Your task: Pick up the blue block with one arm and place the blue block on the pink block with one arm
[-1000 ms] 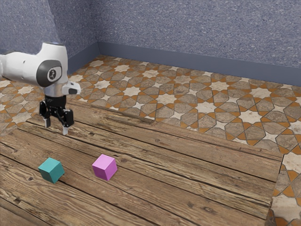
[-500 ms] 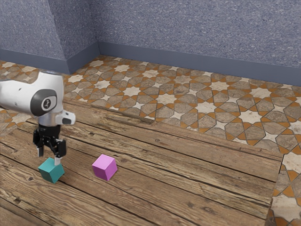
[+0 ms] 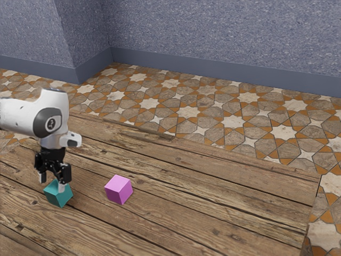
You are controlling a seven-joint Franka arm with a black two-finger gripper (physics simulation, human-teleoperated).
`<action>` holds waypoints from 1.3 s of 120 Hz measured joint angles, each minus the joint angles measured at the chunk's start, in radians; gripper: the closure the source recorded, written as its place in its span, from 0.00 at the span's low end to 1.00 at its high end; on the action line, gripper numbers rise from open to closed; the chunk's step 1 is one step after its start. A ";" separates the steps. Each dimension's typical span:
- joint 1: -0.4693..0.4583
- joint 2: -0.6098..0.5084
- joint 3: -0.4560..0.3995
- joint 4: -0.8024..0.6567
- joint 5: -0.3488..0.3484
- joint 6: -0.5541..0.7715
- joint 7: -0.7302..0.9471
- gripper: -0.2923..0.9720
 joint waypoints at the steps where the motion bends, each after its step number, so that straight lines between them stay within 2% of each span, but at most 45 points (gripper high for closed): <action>1: 0.000 0.001 0.000 0.000 0.000 0.000 0.000 0.23; 113: -0.006 0.122 -0.003 0.068 -0.004 0.006 0.010 0.23; 156: -0.009 0.123 -0.010 0.069 -0.003 0.006 0.006 0.36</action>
